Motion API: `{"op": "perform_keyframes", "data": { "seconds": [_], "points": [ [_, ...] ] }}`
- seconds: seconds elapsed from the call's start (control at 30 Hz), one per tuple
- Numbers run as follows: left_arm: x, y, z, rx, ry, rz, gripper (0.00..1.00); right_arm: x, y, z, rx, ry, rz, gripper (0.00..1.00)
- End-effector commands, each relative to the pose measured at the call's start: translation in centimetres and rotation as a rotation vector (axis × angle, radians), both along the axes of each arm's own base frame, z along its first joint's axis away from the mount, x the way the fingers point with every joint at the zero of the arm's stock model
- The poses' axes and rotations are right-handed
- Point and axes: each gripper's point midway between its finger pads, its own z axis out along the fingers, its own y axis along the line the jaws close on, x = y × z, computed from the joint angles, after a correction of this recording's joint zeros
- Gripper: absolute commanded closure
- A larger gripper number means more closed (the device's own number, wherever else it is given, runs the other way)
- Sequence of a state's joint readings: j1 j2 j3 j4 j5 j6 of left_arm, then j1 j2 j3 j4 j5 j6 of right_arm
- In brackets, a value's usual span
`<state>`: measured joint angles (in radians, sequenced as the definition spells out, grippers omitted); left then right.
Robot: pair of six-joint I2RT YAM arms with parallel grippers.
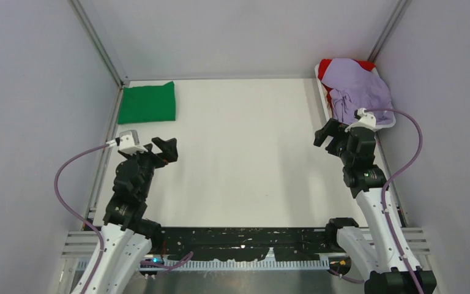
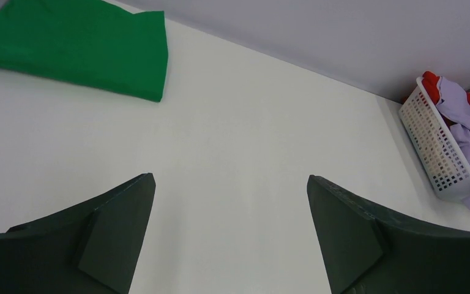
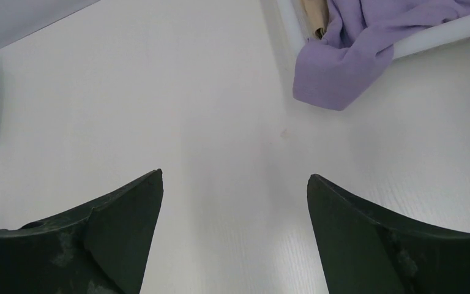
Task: Fold and stack the t-shirts
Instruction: Grab crumpled tshirt from bin with the right arm
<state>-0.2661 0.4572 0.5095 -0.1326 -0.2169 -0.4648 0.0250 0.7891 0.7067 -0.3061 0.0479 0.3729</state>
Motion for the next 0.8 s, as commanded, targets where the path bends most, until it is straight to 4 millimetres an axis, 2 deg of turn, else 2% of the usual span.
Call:
{"op": "perform_keyframes", "data": {
  "seconds": [0.0,0.07,0.13,0.17,0.2,0.23,0.33,0.37,0.4,0.43,0.47,0.5,0.53,0.63,0.73,0.77],
  "points": [
    [0.6,0.1,0.7,-0.01,-0.017,0.014,0.0,1.3,0.1,2.2,-0.046,-0.049,0.038,0.05],
    [0.9,0.0,0.6,-0.018,-0.014,0.017,0.0,1.8,-0.5,1.8,-0.063,-0.014,0.004,0.05],
    [1.2,-0.2,0.8,-0.025,-0.02,0.011,0.0,2.8,-3.0,3.2,-0.118,-0.003,-0.123,0.05],
    [1.4,-0.4,0.9,-0.028,-0.021,0.004,0.0,3.5,-3.6,2.7,-0.14,0.031,-0.15,0.05],
    [1.6,-0.5,0.9,-0.029,-0.021,-0.002,0.0,3.9,-4.6,3.9,-0.17,0.034,-0.198,0.05],
    [1.8,-0.6,0.9,-0.027,-0.018,-0.003,0.0,4.8,-5.1,3.3,-0.19,0.077,-0.217,0.05],
    [2.4,-0.5,0.7,-0.012,0.004,0.011,0.0,7.9,-7.2,4.0,-0.264,0.157,-0.285,0.05],
    [2.5,-0.4,0.7,-0.008,0.011,0.013,0.0,8.5,-8.5,4.0,-0.267,0.169,-0.31,0.05],
    [2.6,-0.5,0.7,-0.002,0.018,0.012,0.0,10.2,-8.7,3.8,-0.252,0.186,-0.294,0.05],
    [2.8,-0.5,0.6,0.001,0.025,0.011,0.0,10.7,-10.0,3.7,-0.233,0.198,-0.315,0.05],
    [2.9,-0.5,0.4,0.005,0.029,0.013,0.0,12.3,-10.1,2.9,-0.205,0.226,-0.281,0.05],
    [3.0,-0.5,0.2,0.006,0.033,0.015,0.0,12.8,-11.2,2.7,-0.196,0.24,-0.289,0.05],
    [3.1,-0.5,0.0,0.009,0.038,0.017,0.0,14.2,-11.5,2.0,-0.183,0.262,-0.263,0.05],
    [3.3,-0.5,-0.4,0.022,0.053,0.018,0.0,16.7,-13.0,0.0,-0.186,0.316,-0.208,0.01],
    [3.4,-0.5,-0.7,0.029,0.065,0.015,0.0,19.4,-14.3,-2.5,-0.203,0.381,-0.171,0.14],
    [3.4,-0.6,-0.9,0.029,0.071,0.014,0.01,20.1,-14.7,-3.4,-0.218,0.41,-0.162,0.16]
  ]
}}
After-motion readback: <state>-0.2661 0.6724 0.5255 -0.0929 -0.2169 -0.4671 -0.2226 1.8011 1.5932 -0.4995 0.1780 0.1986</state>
